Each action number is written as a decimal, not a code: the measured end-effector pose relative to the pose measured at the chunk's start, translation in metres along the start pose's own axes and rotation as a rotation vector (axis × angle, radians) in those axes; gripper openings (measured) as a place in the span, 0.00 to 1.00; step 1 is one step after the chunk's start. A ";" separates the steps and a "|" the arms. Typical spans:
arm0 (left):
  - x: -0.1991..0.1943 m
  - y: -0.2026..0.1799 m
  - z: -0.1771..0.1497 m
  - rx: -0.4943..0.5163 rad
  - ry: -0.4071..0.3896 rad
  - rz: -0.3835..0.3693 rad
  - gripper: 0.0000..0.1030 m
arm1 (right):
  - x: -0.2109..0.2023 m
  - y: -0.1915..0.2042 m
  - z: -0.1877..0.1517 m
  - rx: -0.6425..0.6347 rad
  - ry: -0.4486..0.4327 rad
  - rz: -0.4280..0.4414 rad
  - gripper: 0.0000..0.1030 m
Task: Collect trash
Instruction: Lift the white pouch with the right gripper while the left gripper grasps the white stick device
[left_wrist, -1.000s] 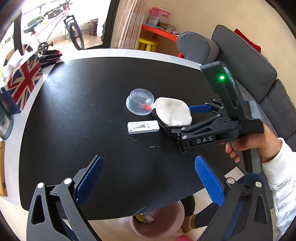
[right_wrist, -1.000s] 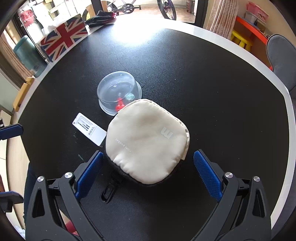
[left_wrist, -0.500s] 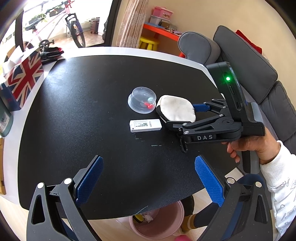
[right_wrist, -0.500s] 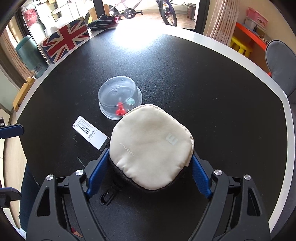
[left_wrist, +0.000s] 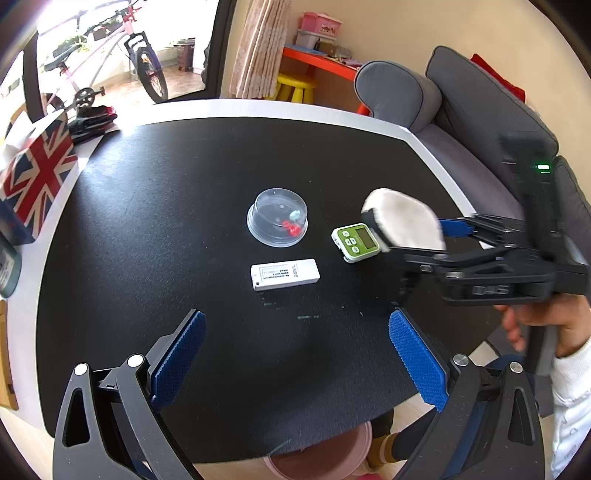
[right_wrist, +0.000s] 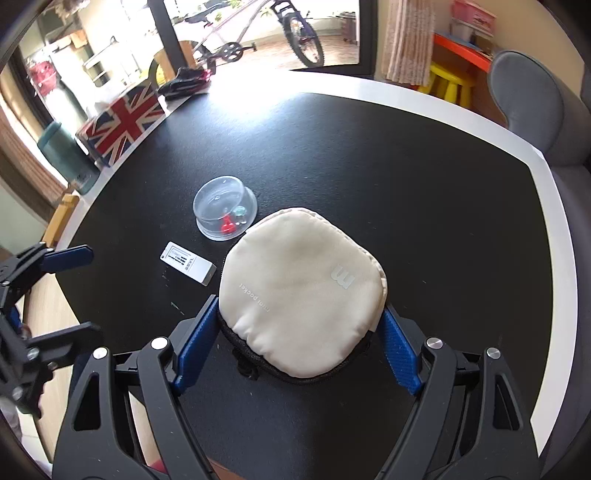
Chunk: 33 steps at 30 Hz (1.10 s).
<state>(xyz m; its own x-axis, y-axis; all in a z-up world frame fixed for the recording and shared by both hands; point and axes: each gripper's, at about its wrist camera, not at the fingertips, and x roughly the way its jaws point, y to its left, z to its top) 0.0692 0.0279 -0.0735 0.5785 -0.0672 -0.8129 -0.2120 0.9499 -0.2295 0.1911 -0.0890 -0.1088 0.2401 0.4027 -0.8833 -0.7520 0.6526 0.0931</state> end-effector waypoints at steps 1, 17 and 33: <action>0.003 -0.001 0.002 0.001 0.005 0.004 0.92 | -0.005 -0.002 -0.002 0.006 -0.005 0.000 0.78; 0.066 -0.011 0.024 -0.018 0.079 0.184 0.92 | -0.040 -0.031 -0.011 0.042 -0.045 -0.013 0.78; 0.068 -0.012 0.020 0.000 0.070 0.233 0.56 | -0.038 -0.030 -0.013 0.043 -0.057 -0.007 0.78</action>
<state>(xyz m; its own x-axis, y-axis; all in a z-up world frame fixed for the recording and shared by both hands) 0.1271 0.0179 -0.1148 0.4583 0.1325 -0.8789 -0.3331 0.9424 -0.0316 0.1959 -0.1323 -0.0838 0.2805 0.4334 -0.8564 -0.7237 0.6816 0.1079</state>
